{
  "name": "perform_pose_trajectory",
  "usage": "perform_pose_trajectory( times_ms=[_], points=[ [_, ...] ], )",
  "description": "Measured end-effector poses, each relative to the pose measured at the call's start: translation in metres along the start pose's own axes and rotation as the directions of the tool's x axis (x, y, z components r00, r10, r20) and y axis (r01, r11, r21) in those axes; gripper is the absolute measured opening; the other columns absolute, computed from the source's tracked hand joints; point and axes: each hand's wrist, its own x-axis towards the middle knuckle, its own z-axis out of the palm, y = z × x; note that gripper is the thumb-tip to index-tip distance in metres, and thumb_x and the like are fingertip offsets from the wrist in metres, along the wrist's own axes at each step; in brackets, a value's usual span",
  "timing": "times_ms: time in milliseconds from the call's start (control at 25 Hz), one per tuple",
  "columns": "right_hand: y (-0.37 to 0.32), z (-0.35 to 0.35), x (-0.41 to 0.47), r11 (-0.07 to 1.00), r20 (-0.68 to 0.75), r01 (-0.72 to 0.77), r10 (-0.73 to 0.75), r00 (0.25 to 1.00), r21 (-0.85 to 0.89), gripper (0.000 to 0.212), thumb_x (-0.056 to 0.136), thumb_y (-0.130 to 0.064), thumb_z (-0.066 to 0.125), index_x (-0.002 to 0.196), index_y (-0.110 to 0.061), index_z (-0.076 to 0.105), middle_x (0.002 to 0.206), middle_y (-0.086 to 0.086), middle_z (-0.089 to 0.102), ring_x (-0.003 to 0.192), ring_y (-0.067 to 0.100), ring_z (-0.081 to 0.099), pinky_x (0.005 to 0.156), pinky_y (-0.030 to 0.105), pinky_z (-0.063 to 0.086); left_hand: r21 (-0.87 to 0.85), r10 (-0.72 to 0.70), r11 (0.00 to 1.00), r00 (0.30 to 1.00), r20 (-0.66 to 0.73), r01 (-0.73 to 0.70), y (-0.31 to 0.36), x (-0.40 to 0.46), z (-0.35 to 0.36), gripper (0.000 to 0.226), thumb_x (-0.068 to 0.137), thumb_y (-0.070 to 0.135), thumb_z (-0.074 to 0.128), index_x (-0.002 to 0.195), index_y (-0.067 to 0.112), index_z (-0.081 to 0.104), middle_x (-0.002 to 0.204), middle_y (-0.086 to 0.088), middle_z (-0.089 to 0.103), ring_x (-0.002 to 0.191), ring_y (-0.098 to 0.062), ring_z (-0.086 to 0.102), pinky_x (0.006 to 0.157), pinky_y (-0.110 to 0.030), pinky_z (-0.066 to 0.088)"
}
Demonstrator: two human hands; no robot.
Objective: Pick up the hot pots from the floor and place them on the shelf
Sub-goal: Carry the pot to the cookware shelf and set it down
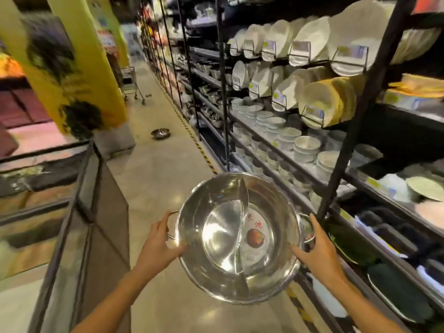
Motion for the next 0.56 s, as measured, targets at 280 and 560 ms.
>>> perform_pose_trajectory(
  times_ms=[280, 560],
  points=[
    [-0.080, 0.112, 0.209, 0.987, 0.173, 0.162, -0.156, 0.972, -0.018, 0.115, 0.068, -0.053, 0.085, 0.157, -0.046, 0.012, 0.114, -0.009, 0.059, 0.100, 0.013, 0.060, 0.068, 0.015, 0.043, 0.049, -0.169, 0.983, 0.971, -0.169, 0.180, -0.074, 0.134, -0.039, 0.106, 0.067, 0.058, 0.081, 0.151, 0.043, 0.018, 0.101, 0.006, 0.042, 0.085, -0.008, 0.051, 0.074, -0.025, 0.049],
    [-0.163, 0.253, 0.391, 0.980, 0.242, 0.194, -0.182, 0.953, -0.030, 0.114, 0.071, -0.046, 0.087, 0.159, -0.042, 0.014, 0.128, -0.002, 0.060, 0.095, 0.003, 0.053, 0.074, 0.017, 0.042, -0.018, -0.273, 0.961, 0.942, -0.193, 0.275, -0.196, 0.315, -0.077, 0.109, 0.069, 0.050, 0.084, 0.155, 0.026, 0.021, 0.106, 0.000, 0.040, 0.086, -0.007, 0.050, 0.071, -0.018, 0.041]
  ],
)
